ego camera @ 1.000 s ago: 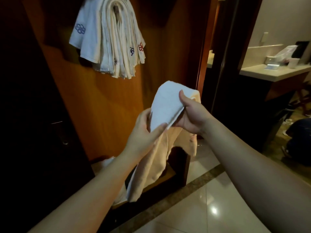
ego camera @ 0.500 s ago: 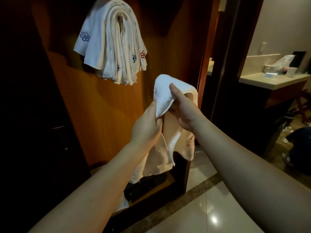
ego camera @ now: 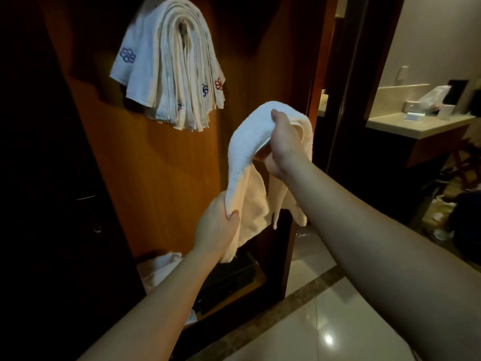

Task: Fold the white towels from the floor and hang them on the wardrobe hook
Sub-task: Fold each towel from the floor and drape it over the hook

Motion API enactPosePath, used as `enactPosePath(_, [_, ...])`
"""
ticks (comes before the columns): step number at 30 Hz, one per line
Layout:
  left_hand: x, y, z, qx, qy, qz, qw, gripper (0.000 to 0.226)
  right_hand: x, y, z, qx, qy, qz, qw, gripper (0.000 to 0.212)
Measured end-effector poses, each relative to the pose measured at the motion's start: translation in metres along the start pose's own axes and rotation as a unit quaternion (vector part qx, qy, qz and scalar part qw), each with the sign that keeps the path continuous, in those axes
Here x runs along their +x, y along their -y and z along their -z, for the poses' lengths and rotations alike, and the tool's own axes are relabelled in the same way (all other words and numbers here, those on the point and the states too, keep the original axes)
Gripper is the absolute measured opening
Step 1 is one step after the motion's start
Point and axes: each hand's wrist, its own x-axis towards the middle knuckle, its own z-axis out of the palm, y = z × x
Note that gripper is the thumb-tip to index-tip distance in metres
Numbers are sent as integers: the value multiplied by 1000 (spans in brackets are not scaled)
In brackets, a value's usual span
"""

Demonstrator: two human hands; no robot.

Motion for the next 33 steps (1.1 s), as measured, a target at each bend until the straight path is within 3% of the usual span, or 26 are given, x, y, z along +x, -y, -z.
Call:
enactPosePath(3, [3,17,-10,44,0,12,999,12,5,13,-1,46,-5,5,999,32])
enactPosePath(8, [4,44,-4,85,-29,-1,996,15,13,35,4,75,-49,20,996,37])
enactPosePath(12, [2,61,18,111,-47,3,993,9,26,39,22,93,-97,25,991,25])
enactPosePath(15, [-2,55,40,3,-53,48,997,11,34,35,37,117,-139,7,983,38])
enactPosePath(17, [-6,43,73,-140,-118,63,981,30,38,33,47,133,-160,-3,978,47])
enactPosePath(19, [-8,32,116,-286,-237,-16,928,36,41,31,56,155,-165,-18,974,47])
enactPosePath(20, [-8,31,132,-369,-256,-67,891,36,41,31,59,171,-163,-24,971,43])
enactPosePath(21, [-8,32,141,-443,-222,-83,865,40,42,31,60,192,-159,-25,968,38])
enactPosePath(22, [-9,31,142,-475,-164,-58,863,47,42,30,59,219,-154,-26,963,34])
enactPosePath(25, [-17,31,118,-374,26,54,925,48,39,25,48,255,-158,-54,953,30])
enactPosePath(27, [-21,35,113,-337,32,54,939,38,38,18,49,241,-164,-71,954,33])
enactPosePath(30, [-18,38,128,-474,-25,61,878,34,38,7,60,186,-168,-80,965,39])
enactPosePath(33, [-20,40,135,-529,-13,67,846,40,40,-2,66,152,-166,-89,970,35])
